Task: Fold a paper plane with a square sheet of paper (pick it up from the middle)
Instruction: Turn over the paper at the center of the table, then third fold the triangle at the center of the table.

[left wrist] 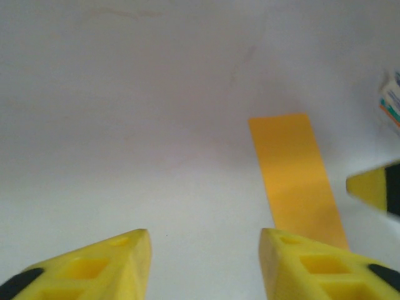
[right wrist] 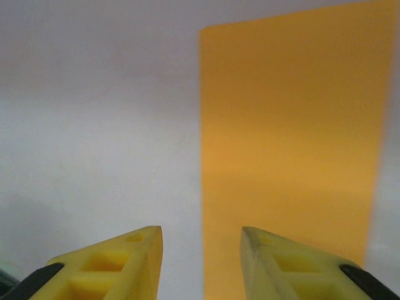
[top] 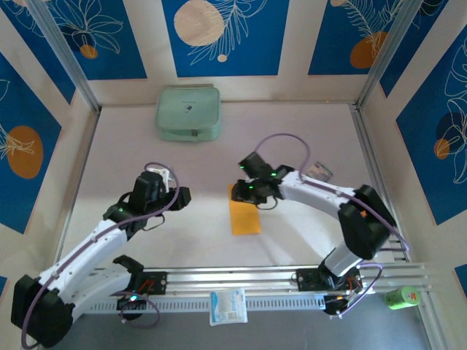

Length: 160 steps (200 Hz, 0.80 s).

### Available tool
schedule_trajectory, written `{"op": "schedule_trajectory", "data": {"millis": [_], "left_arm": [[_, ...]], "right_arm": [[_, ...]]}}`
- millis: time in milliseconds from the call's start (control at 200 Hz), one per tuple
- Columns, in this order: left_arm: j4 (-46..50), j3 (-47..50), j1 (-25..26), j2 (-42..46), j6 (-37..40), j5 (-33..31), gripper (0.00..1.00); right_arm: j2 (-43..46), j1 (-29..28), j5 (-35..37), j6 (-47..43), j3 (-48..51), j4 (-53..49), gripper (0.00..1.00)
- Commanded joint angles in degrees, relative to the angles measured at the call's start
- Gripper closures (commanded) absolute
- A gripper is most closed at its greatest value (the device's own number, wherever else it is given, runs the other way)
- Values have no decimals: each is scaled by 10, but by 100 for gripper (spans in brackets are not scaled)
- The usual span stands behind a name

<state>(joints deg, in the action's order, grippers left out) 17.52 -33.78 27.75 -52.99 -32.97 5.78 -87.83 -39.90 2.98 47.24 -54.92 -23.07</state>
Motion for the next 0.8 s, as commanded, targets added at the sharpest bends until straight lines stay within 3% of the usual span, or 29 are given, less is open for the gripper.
{"op": "schedule_trajectory", "data": {"millis": [0,200,370,795], "left_arm": [[-34,-9,-5,-49,-6,103,56],[-86,-17,-1,-115,-34,152,62],[-134,-20,12,-152,-64,169,62],[-144,-40,48,-216,-89,160,58]], "right_arm": [[41,51,-113,48,88,110,65],[60,108,-160,46,139,134,73],[65,109,-155,55,156,150,75],[50,112,-199,56,173,193,75]]}}
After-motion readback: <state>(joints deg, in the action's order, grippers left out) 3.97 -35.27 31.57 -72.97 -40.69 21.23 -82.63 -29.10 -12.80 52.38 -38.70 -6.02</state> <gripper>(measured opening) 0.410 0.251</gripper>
